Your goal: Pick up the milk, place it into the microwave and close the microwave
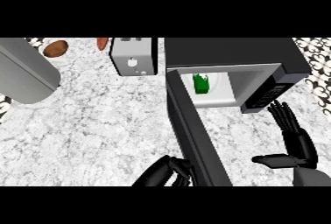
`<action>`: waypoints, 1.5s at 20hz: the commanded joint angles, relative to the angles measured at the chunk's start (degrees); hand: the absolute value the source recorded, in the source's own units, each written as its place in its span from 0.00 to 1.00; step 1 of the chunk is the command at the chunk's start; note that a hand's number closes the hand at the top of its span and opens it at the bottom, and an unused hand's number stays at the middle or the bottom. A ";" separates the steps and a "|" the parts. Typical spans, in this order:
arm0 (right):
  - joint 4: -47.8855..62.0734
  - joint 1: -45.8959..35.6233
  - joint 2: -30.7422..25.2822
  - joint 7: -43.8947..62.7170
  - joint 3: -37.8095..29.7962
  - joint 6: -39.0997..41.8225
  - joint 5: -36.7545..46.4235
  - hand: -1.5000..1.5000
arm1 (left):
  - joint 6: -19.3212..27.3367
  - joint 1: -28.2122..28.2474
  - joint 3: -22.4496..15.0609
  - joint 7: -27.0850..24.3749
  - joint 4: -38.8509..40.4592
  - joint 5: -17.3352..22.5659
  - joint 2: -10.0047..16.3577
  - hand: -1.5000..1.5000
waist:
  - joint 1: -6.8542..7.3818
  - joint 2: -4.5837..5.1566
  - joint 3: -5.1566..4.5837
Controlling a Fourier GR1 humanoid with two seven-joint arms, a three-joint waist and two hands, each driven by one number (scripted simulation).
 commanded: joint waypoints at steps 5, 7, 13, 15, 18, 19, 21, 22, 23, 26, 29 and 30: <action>-20.34 11.57 -3.40 6.54 -2.44 5.76 -7.72 0.00 | 12.14 -11.44 -14.80 1.75 11.74 5.91 -0.23 1.00 | -1.27 0.44 -0.03; -19.64 10.86 -3.87 6.55 -3.49 7.46 -9.78 0.00 | 20.24 -14.89 -20.45 1.63 12.35 8.89 -0.23 1.00 | -0.85 0.71 0.04; -26.45 13.26 -6.01 11.52 -3.49 13.13 -15.81 0.00 | 30.88 -19.36 -23.20 -0.29 14.62 18.05 -0.22 1.00 | -3.09 0.99 -0.06; -29.49 13.34 -7.40 14.30 -3.72 13.88 -17.59 0.00 | 33.11 -22.93 -21.23 0.02 13.58 21.15 -0.21 1.00 | -3.61 0.99 -0.14; -31.16 13.66 -6.89 14.41 -2.60 15.26 -18.91 0.00 | 37.59 -22.66 -22.82 -2.56 14.25 23.84 -0.21 1.00 | -5.14 1.21 -0.20; -30.10 11.92 -8.10 15.10 -2.70 15.73 -19.00 0.00 | 37.95 -25.19 -22.32 -1.41 12.75 25.95 -0.22 1.00 | -4.74 1.47 -0.13; -31.96 11.67 -10.04 16.02 -2.53 18.64 -21.02 0.00 | 38.66 -26.97 -20.92 -3.47 14.95 27.21 -0.22 1.00 | -5.92 1.66 -0.21; -32.31 10.58 -10.85 17.54 -2.41 19.07 -22.01 0.00 | 40.15 -28.37 -21.16 -4.08 13.66 27.28 -0.22 1.00 | -5.91 1.57 -0.24; -32.95 10.80 -10.57 17.60 -1.72 19.31 -22.04 0.00 | 40.61 -29.24 -20.70 -4.10 15.41 28.22 -0.22 1.00 | -6.54 1.81 -0.20; -34.92 10.74 -11.23 18.98 -0.60 20.74 -23.51 0.00 | 41.64 -32.73 -19.13 -4.97 16.33 31.31 -0.22 1.00 | -8.06 2.04 -0.19; -36.60 9.53 -12.36 20.82 -0.18 21.55 -25.48 0.00 | 42.76 -35.81 -17.59 -5.17 18.21 33.86 -0.22 1.00 | -9.34 2.36 -0.22; -36.49 8.67 -12.71 21.15 -0.57 21.60 -26.44 0.00 | 43.21 -37.08 -17.03 -4.71 18.79 34.95 -0.22 1.00 | -9.37 2.53 -0.15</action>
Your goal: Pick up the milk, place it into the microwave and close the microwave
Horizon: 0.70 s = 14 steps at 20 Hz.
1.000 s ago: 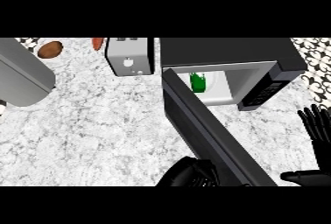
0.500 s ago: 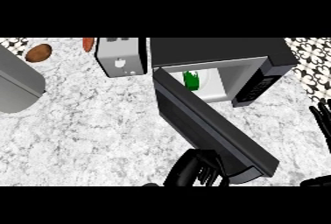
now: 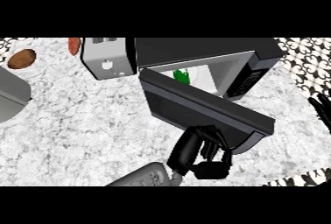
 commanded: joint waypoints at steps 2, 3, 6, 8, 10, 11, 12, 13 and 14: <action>-2.36 -0.87 -2.09 1.25 0.39 3.63 -3.39 0.00 | 2.57 -5.70 3.84 -0.16 3.50 5.22 -0.33 1.00 | -2.61 0.69 -0.01; -2.61 -0.66 -0.74 1.41 0.91 2.99 -4.19 0.00 | 3.26 -7.61 4.24 0.61 3.76 6.06 -0.33 1.00 | -2.98 0.56 0.10; -3.32 -1.81 -2.16 3.25 0.69 3.62 -6.54 0.00 | 4.23 -9.62 5.37 0.40 6.41 8.39 -0.33 1.00 | -3.69 1.10 0.07; -3.90 -1.99 -2.67 4.06 0.56 3.91 -8.05 0.00 | 4.39 -11.44 7.76 0.38 7.62 10.48 -0.33 1.00 | -4.60 1.44 0.01; -4.49 -1.61 -2.59 4.51 1.14 4.29 -8.69 0.00 | 4.83 -11.78 9.10 -2.09 8.06 11.99 -0.34 1.00 | -5.48 1.84 -0.08; -4.56 -2.04 -3.04 4.93 0.57 4.30 -10.00 0.00 | 5.51 -11.22 10.99 -3.60 6.66 13.95 -0.34 1.00 | -5.30 1.86 -0.26; -4.98 -1.59 -2.60 5.20 1.38 4.55 -10.28 0.00 | 5.25 -12.03 12.24 -4.58 7.10 14.78 -0.34 1.00 | -5.56 2.00 -0.25; -5.28 -1.89 -3.25 5.85 1.12 4.29 -10.51 0.00 | 5.08 -13.10 13.08 -4.33 7.80 15.68 -0.34 1.00 | -6.28 2.19 -0.28; -5.28 -1.68 -3.69 6.38 1.44 5.05 -11.25 0.00 | 5.23 -13.71 13.45 -5.02 8.55 16.15 -0.34 1.00 | -6.48 2.25 -0.20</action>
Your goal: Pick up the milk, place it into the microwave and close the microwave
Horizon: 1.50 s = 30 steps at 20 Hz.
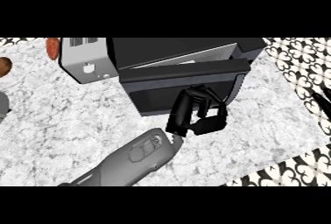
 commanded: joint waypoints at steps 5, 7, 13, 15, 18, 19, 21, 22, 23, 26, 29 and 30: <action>-1.07 -1.11 -1.94 1.75 -0.28 1.70 -4.30 0.00 | -0.62 -5.45 6.20 -4.80 4.74 6.56 0.00 1.00 | -1.90 0.95 0.11; -1.69 -1.34 -3.21 2.33 -0.31 2.59 -4.70 0.00 | -0.83 -6.23 6.95 -6.18 6.19 7.34 0.00 1.00 | -2.72 1.20 0.08; -2.70 -2.69 -4.50 3.27 -1.15 2.23 -6.91 0.00 | -1.40 -6.84 7.03 -9.37 8.33 9.49 0.00 1.00 | -3.72 1.37 0.12; -2.80 -3.60 -4.64 3.84 -0.66 2.22 -7.72 0.00 | -1.91 -6.66 6.60 -10.30 8.55 10.43 0.00 1.00 | -3.05 1.61 0.13; -2.64 -3.50 -5.49 4.06 -1.69 2.28 -9.11 0.00 | -2.12 -6.94 7.23 -11.88 9.36 11.53 0.00 1.00 | -3.70 1.58 0.16; -2.34 -3.87 -5.32 4.03 -1.48 2.34 -9.28 0.00 | -2.54 -7.29 6.93 -12.00 9.46 11.89 0.00 1.00 | -3.64 1.92 0.26; -2.62 -4.01 -5.58 4.74 -1.01 2.36 -10.00 0.00 | -2.42 -7.32 6.62 -13.01 9.87 12.35 0.00 1.00 | -3.42 1.85 0.24; -2.32 -3.95 -6.10 4.91 -1.38 2.51 -10.18 0.00 | -2.41 -7.17 6.94 -13.34 10.14 12.83 0.00 1.00 | -3.62 2.06 0.25; -2.54 -4.52 -6.18 4.85 -1.59 2.39 -10.83 0.00 | -2.45 -6.80 6.40 -14.10 10.35 12.86 0.00 1.00 | -3.56 2.02 0.24; -2.57 -4.86 -7.11 5.69 -1.62 2.48 -11.68 0.00 | -2.80 -6.92 6.40 -15.00 10.43 14.03 0.00 1.00 | -3.93 2.23 0.19; -1.89 -4.78 -7.43 5.82 -2.16 2.46 -12.62 0.00 | -2.47 -7.59 6.76 -16.21 10.76 14.64 0.00 1.00 | -4.29 2.38 0.32; -2.44 -4.77 -7.45 6.08 -1.89 2.39 -12.90 0.00 | -2.43 -7.37 6.47 -16.66 10.93 14.96 0.00 1.00 | -4.19 2.01 0.28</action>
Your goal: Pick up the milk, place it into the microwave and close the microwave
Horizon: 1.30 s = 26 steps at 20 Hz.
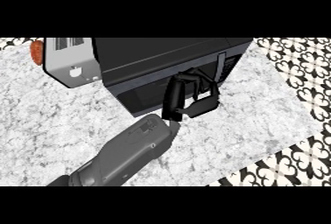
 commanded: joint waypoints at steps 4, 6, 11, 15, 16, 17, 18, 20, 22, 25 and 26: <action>0.31 -0.81 -2.04 1.11 -1.25 0.12 -2.71 0.00 | -1.38 -3.28 1.98 -1.13 5.51 2.56 0.02 1.00 | -0.84 0.77 -0.05; -0.16 -0.90 -2.57 1.82 -0.87 0.03 -2.63 0.00 | -1.68 -3.92 1.91 -1.59 5.37 3.19 0.02 1.00 | -0.93 0.66 -0.12; 0.44 -1.44 -3.20 2.28 -1.29 -0.07 -4.29 0.00 | -1.66 -4.02 1.58 -2.82 5.96 4.48 0.03 1.00 | -0.79 0.93 0.00; 0.36 -1.88 -4.06 2.72 -1.62 0.19 -5.58 0.00 | -2.18 -4.05 1.44 -4.20 6.48 5.24 0.02 1.00 | -0.66 1.01 -0.03; 0.65 -1.96 -4.58 3.11 -1.75 0.18 -5.79 0.00 | -2.52 -4.21 1.04 -4.26 6.66 5.50 0.02 1.00 | -0.39 0.91 -0.01; 0.22 -2.02 -4.06 3.33 -0.57 0.61 -6.18 0.00 | -2.70 -4.73 1.08 -4.06 6.46 5.97 0.02 1.00 | -0.34 1.17 0.00; 0.67 -2.44 -4.37 3.04 -1.16 0.99 -7.05 0.00 | -2.41 -5.20 0.76 -4.14 6.37 6.25 0.02 1.00 | -0.38 0.89 0.11; 0.14 -2.53 -4.77 3.47 -0.42 1.84 -7.28 0.00 | -2.72 -4.79 1.00 -4.89 6.80 6.76 0.02 1.00 | -0.19 1.29 0.04; -0.07 -2.01 -5.05 3.83 0.20 2.93 -8.17 0.00 | -2.52 -5.00 0.52 -5.14 7.22 7.02 0.02 1.00 | -0.71 1.12 0.13; 0.13 -2.25 -5.95 4.18 0.41 4.20 -9.23 0.00 | -2.58 -5.04 0.08 -5.88 7.16 7.65 0.02 1.00 | -0.86 1.28 0.15; -0.27 -2.12 -6.25 4.67 0.74 4.11 -9.73 0.00 | -2.88 -5.10 0.34 -5.95 7.57 8.00 0.02 1.00 | -0.27 0.87 0.03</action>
